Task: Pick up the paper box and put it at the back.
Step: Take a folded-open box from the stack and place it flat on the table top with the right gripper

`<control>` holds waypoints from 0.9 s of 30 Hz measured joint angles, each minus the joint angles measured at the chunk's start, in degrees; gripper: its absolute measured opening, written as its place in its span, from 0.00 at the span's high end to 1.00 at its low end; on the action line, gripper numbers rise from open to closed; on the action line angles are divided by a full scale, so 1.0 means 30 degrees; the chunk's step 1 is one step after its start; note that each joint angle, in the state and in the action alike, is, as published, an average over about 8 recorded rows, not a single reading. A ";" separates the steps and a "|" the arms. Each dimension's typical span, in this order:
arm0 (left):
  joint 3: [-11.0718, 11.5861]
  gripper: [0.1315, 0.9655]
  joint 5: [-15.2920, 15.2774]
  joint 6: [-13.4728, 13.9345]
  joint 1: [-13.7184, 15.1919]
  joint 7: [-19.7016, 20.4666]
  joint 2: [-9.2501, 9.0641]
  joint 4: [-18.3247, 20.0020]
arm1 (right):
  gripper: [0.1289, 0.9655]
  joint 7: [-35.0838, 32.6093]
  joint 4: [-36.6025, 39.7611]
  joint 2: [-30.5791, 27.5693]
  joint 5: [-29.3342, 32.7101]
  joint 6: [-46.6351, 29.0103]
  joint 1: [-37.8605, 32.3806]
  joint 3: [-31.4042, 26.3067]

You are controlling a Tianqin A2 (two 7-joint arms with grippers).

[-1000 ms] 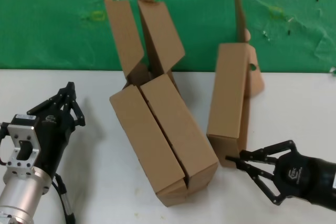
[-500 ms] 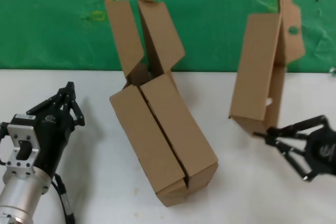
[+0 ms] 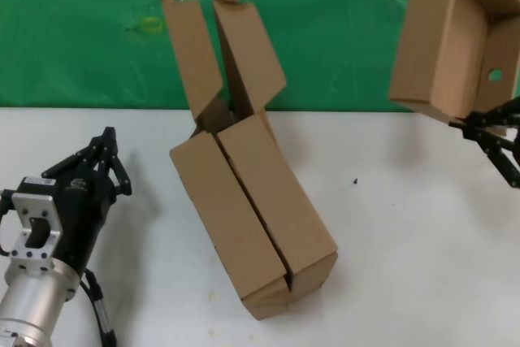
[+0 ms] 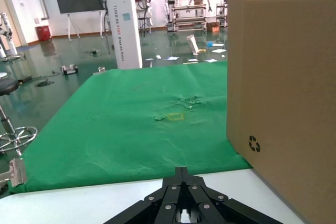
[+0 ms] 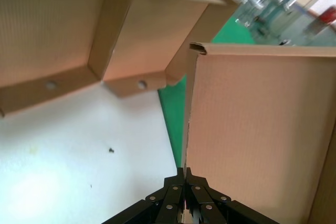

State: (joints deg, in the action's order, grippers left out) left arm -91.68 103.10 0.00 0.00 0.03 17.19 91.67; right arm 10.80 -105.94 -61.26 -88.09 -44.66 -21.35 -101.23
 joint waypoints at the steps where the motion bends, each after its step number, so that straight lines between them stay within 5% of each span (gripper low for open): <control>1: 0.0000 0.99 0.0000 0.0000 0.0000 0.0000 0.0000 0.0000 | 0.98 0.0920 -0.0256 -0.0140 0.0933 -0.0071 -0.0732 -0.0747; 15: 0.0000 0.99 0.0002 0.0000 0.0000 -0.0001 0.0000 0.0000 | 0.98 1.1784 -0.1535 0.2627 1.3022 -0.6308 -1.0409 -0.9901; 27: 0.0000 0.99 0.0003 0.0000 0.0000 -0.0001 0.0000 0.0000 | 0.98 1.1301 0.0999 0.8122 1.9873 -1.0240 -1.1309 -1.0275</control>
State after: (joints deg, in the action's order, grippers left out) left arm -91.68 103.11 0.00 0.00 0.03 17.19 91.67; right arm 44.70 -102.95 -36.89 -28.47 -75.38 -55.27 -132.05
